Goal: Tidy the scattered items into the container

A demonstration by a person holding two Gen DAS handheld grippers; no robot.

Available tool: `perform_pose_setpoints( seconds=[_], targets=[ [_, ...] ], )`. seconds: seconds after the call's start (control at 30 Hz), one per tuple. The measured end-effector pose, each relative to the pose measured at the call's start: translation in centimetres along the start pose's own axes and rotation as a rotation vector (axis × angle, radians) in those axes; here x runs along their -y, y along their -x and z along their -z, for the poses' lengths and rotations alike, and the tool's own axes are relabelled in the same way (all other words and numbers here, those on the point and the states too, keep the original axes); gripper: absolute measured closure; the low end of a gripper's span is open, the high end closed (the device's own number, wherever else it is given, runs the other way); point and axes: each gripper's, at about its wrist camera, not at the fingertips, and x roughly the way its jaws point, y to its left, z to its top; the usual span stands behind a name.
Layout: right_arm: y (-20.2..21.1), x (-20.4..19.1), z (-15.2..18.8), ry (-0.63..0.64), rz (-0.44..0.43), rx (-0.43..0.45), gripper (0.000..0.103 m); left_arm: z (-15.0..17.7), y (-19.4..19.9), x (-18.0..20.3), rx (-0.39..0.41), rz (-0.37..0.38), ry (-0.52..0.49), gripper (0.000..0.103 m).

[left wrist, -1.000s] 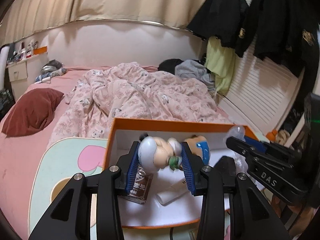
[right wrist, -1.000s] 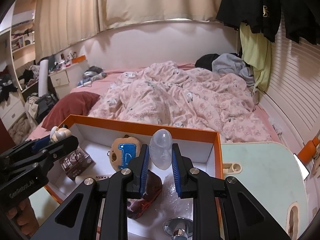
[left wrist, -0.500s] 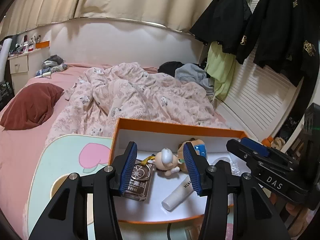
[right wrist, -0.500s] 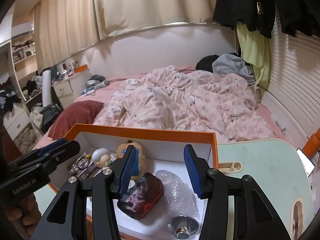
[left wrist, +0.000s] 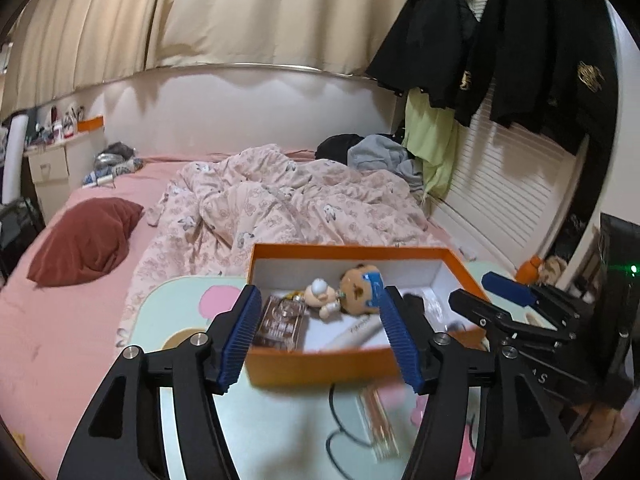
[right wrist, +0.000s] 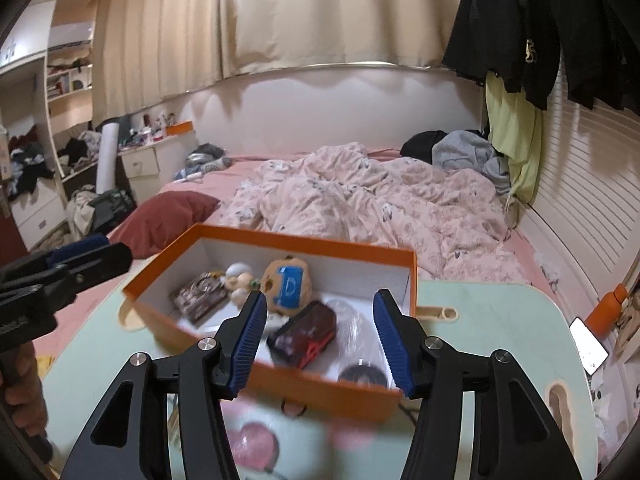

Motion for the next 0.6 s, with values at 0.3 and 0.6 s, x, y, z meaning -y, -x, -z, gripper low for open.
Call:
perform_pose_setpoints(
  seconds=[0.3, 0.6],
  targets=[
    [3.0, 0.0, 4.7, 0.002, -0.013, -0.124, 0.047, 6.1, 1.8, 0.9, -0.18, -0.03, -0.033, 0.032],
    [2.7, -0.5, 8.6, 0.042, 0.021, -0.219, 0.047, 9.9, 2.0, 2.7, -0.214, -0.075, -0.058, 0.032]
  ],
)
